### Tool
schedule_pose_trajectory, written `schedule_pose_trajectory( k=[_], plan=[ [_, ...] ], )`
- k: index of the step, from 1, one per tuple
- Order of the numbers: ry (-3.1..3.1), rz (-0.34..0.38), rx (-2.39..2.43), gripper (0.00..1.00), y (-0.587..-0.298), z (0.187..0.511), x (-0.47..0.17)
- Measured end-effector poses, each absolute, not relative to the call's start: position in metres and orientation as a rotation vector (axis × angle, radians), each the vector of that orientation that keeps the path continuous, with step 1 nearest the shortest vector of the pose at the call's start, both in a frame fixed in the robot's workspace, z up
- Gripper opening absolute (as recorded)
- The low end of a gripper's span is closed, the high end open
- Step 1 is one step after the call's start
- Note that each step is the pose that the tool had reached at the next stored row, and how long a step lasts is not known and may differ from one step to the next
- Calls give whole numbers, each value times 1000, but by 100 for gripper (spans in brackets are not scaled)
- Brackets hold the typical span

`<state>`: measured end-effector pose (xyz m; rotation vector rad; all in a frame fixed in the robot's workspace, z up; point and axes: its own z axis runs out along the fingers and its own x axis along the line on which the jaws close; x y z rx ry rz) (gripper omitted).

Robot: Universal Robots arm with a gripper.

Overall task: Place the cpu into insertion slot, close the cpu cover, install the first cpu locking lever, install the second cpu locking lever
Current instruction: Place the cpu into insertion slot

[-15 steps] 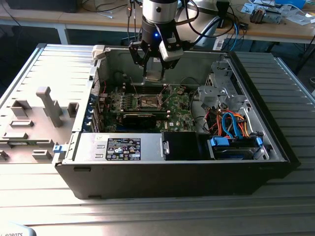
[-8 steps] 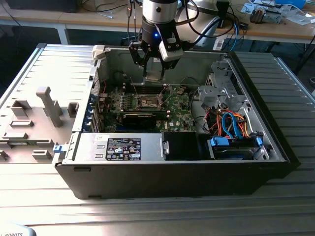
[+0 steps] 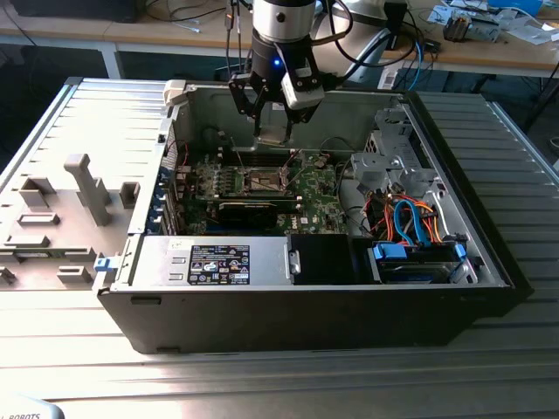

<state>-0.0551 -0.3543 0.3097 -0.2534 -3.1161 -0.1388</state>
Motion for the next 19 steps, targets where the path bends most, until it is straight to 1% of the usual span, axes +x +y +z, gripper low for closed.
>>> schedule_pose_trajectory(
  k=[19],
  plan=[
    [-3114,-139,-291,54,-354,309,-55]
  ],
)
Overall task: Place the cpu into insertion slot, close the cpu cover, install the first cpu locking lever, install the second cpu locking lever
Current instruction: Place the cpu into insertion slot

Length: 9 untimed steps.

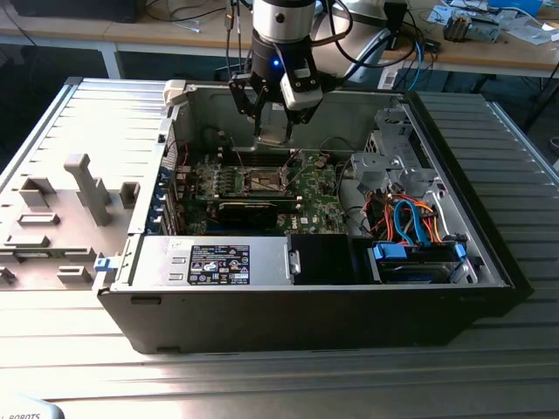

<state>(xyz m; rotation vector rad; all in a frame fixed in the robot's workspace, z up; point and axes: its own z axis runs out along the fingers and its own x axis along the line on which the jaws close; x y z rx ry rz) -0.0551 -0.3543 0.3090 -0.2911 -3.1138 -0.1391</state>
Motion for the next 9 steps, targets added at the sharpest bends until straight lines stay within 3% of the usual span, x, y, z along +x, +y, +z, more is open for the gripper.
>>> schedule_pose_trajectory(
  k=[9],
  plan=[
    [-3113,-139,-310,54,-354,309,-55]
  ],
)
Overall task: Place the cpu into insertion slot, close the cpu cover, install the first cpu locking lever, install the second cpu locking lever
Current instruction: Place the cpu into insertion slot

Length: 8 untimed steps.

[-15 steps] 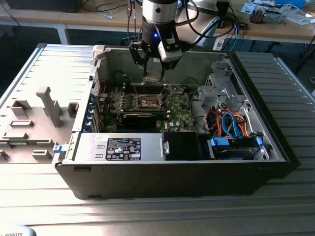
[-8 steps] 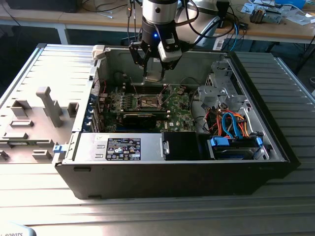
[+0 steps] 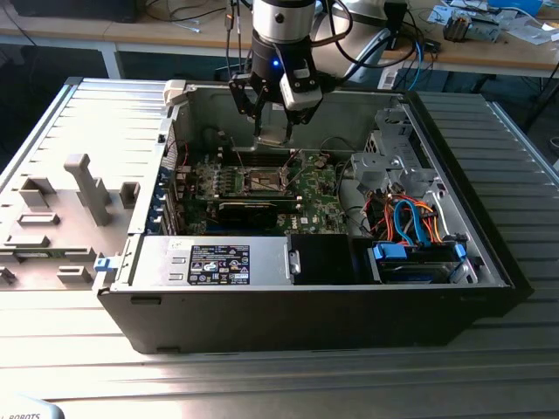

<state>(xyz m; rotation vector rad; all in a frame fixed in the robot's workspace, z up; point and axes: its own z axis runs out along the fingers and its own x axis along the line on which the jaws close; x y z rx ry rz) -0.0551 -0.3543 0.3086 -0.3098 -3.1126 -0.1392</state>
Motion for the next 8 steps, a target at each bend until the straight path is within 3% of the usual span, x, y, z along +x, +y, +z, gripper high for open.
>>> schedule_pose_trajectory(
  k=[8],
  plan=[
    [-3111,-139,-326,54,-354,308,-55]
  ],
)
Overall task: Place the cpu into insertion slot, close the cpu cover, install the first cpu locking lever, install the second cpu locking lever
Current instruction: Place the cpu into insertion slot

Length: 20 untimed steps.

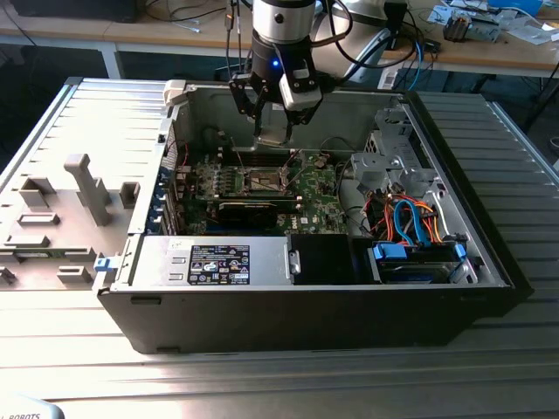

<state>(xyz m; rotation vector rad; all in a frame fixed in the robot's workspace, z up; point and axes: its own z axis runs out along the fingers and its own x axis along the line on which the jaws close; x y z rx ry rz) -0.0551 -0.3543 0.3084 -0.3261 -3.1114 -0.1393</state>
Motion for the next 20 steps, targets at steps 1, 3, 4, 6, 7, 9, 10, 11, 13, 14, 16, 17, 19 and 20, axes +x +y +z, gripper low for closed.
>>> schedule_pose_trajectory(
  k=[1,3,4,6,7,9,10,11,13,14,16,17,19,20],
  plan=[
    [-3111,-139,-328,54,-354,308,-55],
    [-3111,-139,-331,54,-354,308,-55],
    [-3111,-139,-332,54,-354,308,-55],
    [-3111,-139,-336,54,-354,308,-55],
    [-3110,-139,-339,54,-354,308,-55],
    [-3110,-139,-343,54,-354,308,-55],
    [-3110,-139,-344,54,-354,308,-55],
    [-3110,-139,-345,54,-354,308,-55],
    [-3110,-139,-349,54,-354,308,-55],
    [-3109,-139,-352,54,-354,308,-55],
    [-3109,-139,-357,54,-354,308,-55],
    [-3109,-139,-358,54,-354,308,-55],
    [-3108,-139,-362,54,-354,308,-55],
    [-3108,-139,-363,54,-354,308,-55]
  ],
)
